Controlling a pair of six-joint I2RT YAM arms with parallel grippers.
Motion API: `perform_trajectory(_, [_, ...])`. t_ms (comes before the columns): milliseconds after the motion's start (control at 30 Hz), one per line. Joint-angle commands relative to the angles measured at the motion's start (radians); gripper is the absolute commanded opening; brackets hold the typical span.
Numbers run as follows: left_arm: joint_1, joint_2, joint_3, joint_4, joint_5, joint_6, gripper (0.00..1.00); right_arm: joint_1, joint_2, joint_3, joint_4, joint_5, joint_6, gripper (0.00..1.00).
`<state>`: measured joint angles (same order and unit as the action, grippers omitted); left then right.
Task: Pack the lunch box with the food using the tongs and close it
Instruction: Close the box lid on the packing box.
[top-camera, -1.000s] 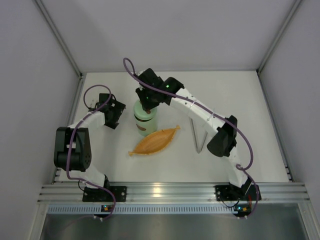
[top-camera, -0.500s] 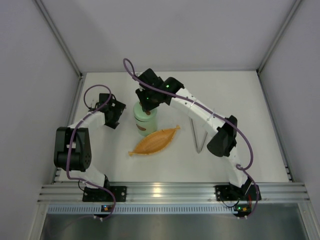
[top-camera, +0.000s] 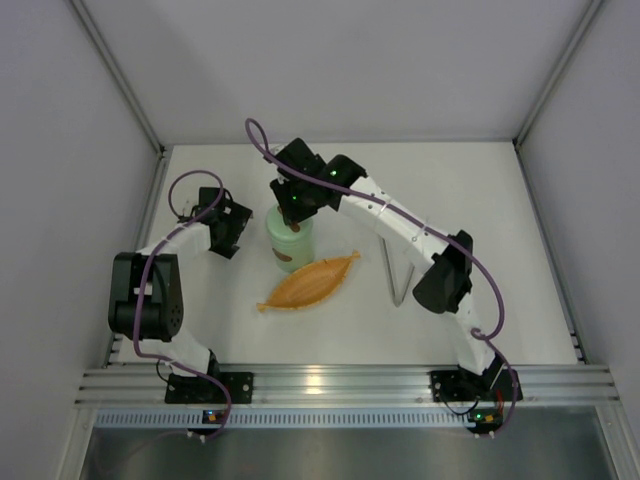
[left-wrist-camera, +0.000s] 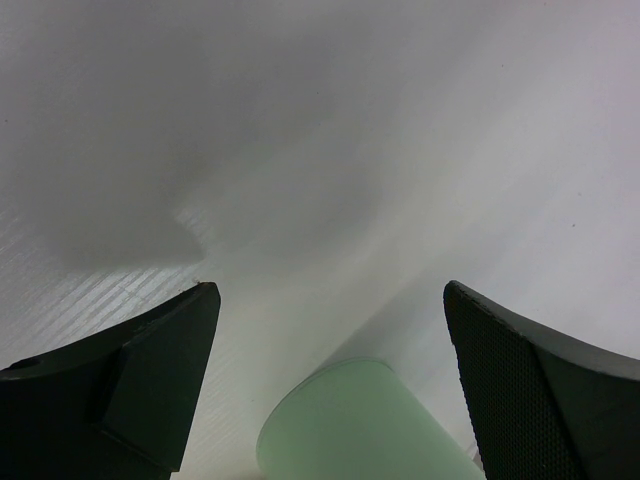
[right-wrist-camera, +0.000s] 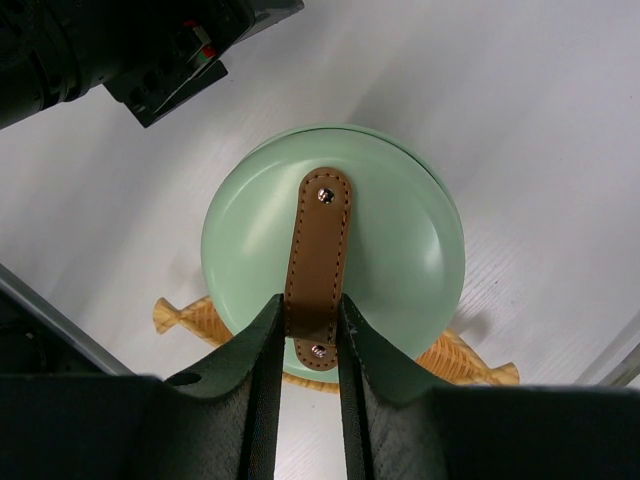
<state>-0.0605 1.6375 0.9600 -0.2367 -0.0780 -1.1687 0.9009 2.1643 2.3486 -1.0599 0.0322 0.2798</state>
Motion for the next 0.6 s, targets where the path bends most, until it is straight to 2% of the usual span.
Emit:
perform_trajectory(0, [-0.002, 0.007, -0.007, 0.039, 0.003, -0.006, 0.98, -0.010, 0.019, 0.009, -0.014, -0.009, -0.016, 0.15])
perform_trajectory(367, [-0.002, 0.015, -0.012, 0.046, 0.006, -0.006, 0.98, -0.011, 0.049, 0.005, -0.014, 0.000, -0.017, 0.15])
perform_trajectory(567, [-0.002, 0.018, -0.010, 0.048, 0.006, -0.008, 0.98, -0.013, 0.072, 0.006, -0.015, 0.008, -0.024, 0.19])
